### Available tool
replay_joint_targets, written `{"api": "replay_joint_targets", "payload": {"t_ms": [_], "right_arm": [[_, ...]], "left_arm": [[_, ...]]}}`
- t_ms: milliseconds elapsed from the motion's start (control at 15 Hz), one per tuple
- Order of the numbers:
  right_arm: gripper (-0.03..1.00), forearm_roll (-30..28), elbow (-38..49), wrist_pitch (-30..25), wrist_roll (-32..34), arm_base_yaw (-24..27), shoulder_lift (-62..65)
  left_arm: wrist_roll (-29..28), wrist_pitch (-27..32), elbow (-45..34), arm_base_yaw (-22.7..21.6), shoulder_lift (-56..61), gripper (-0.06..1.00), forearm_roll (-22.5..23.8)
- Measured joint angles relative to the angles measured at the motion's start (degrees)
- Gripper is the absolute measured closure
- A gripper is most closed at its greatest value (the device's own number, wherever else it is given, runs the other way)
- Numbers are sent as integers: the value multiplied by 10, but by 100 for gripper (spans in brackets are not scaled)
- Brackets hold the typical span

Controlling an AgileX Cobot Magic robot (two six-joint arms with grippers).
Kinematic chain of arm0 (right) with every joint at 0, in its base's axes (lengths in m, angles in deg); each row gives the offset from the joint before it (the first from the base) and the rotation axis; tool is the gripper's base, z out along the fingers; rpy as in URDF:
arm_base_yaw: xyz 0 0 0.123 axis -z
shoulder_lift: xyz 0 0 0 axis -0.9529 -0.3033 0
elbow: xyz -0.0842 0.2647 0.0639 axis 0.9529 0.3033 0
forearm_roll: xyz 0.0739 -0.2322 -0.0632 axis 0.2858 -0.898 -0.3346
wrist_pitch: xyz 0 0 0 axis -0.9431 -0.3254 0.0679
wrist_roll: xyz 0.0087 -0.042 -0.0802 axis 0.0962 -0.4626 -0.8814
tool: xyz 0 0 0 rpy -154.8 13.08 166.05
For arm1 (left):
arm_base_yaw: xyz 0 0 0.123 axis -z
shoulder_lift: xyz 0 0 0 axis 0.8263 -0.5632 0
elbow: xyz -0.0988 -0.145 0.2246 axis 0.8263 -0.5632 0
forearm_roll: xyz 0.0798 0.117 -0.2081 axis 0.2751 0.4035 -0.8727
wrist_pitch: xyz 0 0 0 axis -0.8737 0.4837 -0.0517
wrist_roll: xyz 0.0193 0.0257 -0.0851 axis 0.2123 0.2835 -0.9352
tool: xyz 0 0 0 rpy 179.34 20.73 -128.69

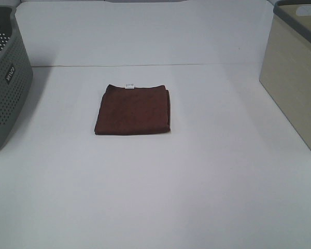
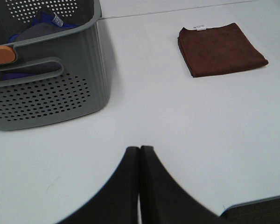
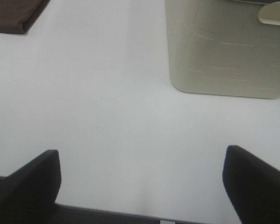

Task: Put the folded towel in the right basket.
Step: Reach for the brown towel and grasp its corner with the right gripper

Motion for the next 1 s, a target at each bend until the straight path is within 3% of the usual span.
{"api": "replay_joint_targets", "payload": {"t_ms": [1000], "right_arm": [[6,0,0,0,0,0,0]], "left_arm": [[0,0,0,0,0,94,0]]}}
